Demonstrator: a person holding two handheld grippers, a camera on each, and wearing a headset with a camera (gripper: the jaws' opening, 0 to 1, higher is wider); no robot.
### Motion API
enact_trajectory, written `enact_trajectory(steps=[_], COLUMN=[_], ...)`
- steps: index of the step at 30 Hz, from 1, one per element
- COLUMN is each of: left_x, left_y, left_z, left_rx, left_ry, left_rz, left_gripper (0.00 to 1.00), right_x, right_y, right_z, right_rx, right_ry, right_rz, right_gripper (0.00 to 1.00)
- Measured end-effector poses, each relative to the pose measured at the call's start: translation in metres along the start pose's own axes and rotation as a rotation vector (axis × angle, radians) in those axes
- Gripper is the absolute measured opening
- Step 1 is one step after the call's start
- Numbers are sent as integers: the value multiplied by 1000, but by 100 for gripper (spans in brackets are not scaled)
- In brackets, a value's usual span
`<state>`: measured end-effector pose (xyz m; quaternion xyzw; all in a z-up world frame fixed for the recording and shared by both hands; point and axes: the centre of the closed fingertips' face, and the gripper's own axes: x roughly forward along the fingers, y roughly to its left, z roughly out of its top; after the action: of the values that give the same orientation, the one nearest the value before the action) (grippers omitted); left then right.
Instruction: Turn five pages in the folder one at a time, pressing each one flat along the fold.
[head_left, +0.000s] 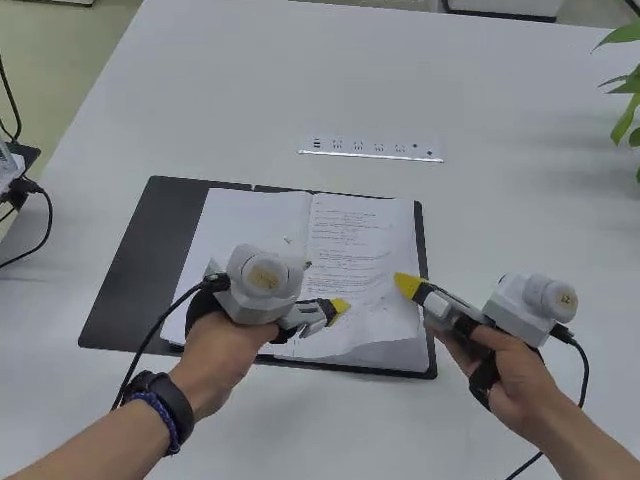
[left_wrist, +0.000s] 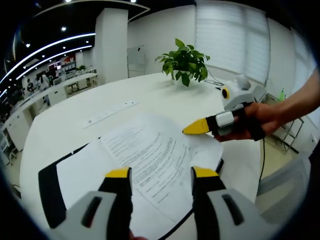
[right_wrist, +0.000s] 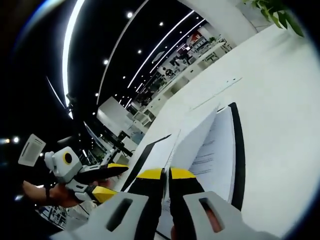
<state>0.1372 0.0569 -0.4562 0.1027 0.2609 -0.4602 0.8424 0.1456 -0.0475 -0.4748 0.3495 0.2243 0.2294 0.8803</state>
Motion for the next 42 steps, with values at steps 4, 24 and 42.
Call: enact_trajectory(steps=[4, 24, 42], left_x=[-17, -105, -156], left_y=[14, 83, 111], left_z=[0, -37, -62], left_rx=[-26, -172, -234], left_ry=[-16, -41, -58], left_rz=[31, 207, 298], left_gripper=[47, 52, 52], right_x=[7, 66, 109], right_y=[13, 86, 134], right_z=[3, 7, -19], right_rx=[-10, -8, -2], right_ry=[0, -18, 47], right_rz=[12, 147, 236], right_gripper=[1, 0, 0])
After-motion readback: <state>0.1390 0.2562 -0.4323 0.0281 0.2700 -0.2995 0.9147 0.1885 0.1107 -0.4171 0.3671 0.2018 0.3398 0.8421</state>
